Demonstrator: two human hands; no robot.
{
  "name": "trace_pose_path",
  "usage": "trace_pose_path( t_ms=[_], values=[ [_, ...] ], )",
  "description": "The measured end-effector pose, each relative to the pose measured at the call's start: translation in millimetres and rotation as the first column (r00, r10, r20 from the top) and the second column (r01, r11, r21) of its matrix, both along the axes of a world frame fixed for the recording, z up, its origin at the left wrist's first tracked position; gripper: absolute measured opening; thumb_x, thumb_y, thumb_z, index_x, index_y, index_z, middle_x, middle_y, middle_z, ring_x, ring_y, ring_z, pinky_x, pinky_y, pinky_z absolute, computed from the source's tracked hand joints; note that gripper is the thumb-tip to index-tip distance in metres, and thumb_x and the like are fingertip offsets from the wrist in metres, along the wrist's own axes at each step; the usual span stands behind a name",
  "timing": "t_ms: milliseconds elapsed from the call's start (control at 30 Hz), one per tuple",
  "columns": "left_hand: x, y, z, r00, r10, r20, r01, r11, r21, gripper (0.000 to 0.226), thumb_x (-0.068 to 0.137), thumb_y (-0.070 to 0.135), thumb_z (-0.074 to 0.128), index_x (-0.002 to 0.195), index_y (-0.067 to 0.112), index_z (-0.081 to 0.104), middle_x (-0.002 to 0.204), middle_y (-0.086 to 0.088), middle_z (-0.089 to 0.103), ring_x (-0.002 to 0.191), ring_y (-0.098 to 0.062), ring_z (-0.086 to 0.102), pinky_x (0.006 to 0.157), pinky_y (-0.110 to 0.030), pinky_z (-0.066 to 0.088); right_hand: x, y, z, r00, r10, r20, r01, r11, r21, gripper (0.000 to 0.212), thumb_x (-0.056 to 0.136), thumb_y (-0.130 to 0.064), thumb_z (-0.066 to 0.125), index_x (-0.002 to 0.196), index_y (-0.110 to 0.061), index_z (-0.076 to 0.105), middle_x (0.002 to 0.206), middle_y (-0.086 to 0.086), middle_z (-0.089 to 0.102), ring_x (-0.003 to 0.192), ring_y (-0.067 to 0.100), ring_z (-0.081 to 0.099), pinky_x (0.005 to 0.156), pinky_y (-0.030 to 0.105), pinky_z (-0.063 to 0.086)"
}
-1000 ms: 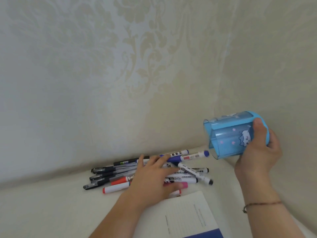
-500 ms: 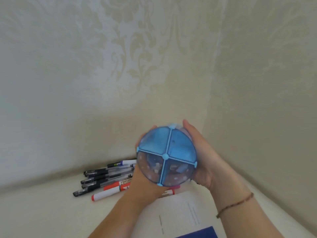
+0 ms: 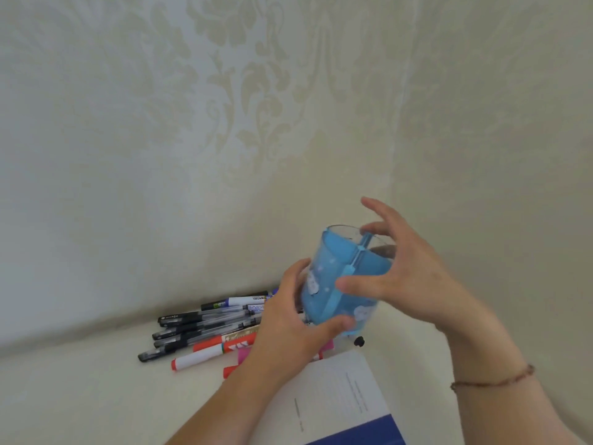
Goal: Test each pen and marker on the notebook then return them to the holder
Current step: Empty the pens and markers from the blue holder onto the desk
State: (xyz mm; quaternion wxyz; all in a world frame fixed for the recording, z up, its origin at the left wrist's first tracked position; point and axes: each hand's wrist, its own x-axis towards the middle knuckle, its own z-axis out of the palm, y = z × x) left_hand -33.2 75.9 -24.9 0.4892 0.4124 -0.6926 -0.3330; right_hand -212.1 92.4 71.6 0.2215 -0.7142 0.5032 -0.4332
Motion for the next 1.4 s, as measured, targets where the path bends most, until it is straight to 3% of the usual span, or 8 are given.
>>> trace_pose_path(
  t_ms=[100,233,433,600,867,967,1100,1400],
  values=[
    [-0.1,-1.7,-1.4,0.947,-0.003,0.321,0.015,0.999,-0.035,0.087,0.071,0.068,0.069,0.144,0.052,0.025,0.143,0.031,0.040,0.133,0.006,0.038,0.108,-0.031,0.041,-27.4,3.1,8.2,0.957,-0.238,0.168,0.240,0.971,0.008,0.108,0.051,-0.044,0.088,0.140,-0.050,0.028,0.125,-0.009,0.053,0.093,0.002,0.059,0.072,0.027,0.051],
    [-28.5,-19.6,17.2,0.678,0.070,0.732,0.173,0.952,-0.252,0.049,0.094,0.043,0.055,0.140,0.028,0.046,0.151,0.012,0.038,0.138,-0.008,0.034,0.115,-0.025,0.027,-42.0,0.7,7.6,0.827,-0.557,0.078,0.556,0.790,-0.260,0.106,0.051,-0.052,0.087,0.140,-0.044,0.030,0.135,-0.008,0.049,0.114,0.016,0.053,0.088,0.041,0.050],
    [-103.6,-80.7,18.7,0.436,0.013,0.900,0.285,0.946,-0.152,0.047,0.093,0.011,0.047,0.139,0.018,0.047,0.142,-0.003,0.047,0.126,-0.029,0.047,0.100,-0.042,0.044,-54.1,-6.7,3.1,0.781,-0.586,0.216,0.622,0.698,-0.356,0.098,0.054,-0.048,0.086,0.139,-0.037,0.039,0.136,-0.006,0.046,0.124,0.015,0.043,0.099,0.037,0.043],
    [-129.2,-105.5,1.8,0.310,0.003,0.951,0.224,0.972,-0.076,0.047,0.097,0.016,0.042,0.143,0.020,0.039,0.146,-0.008,0.042,0.133,-0.032,0.035,0.111,-0.048,0.029,-56.2,-13.1,-6.2,0.794,-0.568,0.216,0.607,0.720,-0.336,0.096,0.053,-0.048,0.085,0.138,-0.036,0.041,0.136,-0.007,0.046,0.123,0.014,0.043,0.100,0.038,0.043],
    [-98.4,-118.5,21.3,0.345,0.208,0.915,0.259,0.916,-0.306,0.029,0.098,0.024,0.046,0.126,0.020,0.053,0.123,-0.005,0.059,0.122,-0.028,0.043,0.115,-0.050,0.021,-50.6,-16.7,-12.6,0.774,-0.486,0.405,0.624,0.694,-0.359,0.101,0.055,-0.038,0.089,0.141,-0.039,0.035,0.139,-0.010,0.043,0.127,0.012,0.042,0.105,0.037,0.042],
    [-61.7,-104.1,48.4,0.502,0.266,0.823,0.162,0.906,-0.391,0.019,0.099,0.030,0.046,0.116,0.024,0.050,0.105,-0.001,0.063,0.099,-0.027,0.059,0.084,-0.037,0.046,-48.3,-19.8,-17.0,0.786,-0.420,0.453,0.604,0.680,-0.416,0.090,0.059,-0.029,0.089,0.137,-0.027,0.043,0.140,0.000,0.041,0.126,0.003,0.040,0.102,0.013,0.035],
    [-4.2,-70.4,44.1,0.537,0.265,0.801,0.058,0.936,-0.348,0.019,0.095,0.042,0.051,0.111,0.032,0.053,0.098,0.009,0.058,0.085,-0.017,0.059,0.068,-0.031,0.046,-39.4,-34.7,-32.7,0.856,-0.403,0.323,0.511,0.754,-0.413,0.087,0.062,-0.026,0.088,0.137,-0.025,0.045,0.136,0.000,0.040,0.110,-0.019,0.033,0.089,-0.008,0.023],
    [52.2,-48.4,-0.5,0.598,0.247,0.763,-0.010,0.954,-0.300,0.023,0.091,0.035,0.058,0.114,0.032,0.059,0.109,0.011,0.061,0.104,-0.014,0.054,0.084,-0.031,0.046,-26.1,-61.7,-93.0,0.912,-0.379,0.157,0.408,0.877,-0.252,0.081,0.073,-0.026,0.082,0.141,-0.033,0.037,0.135,-0.009,0.028,0.116,-0.006,0.034,0.097,0.006,0.029]
  ],
)
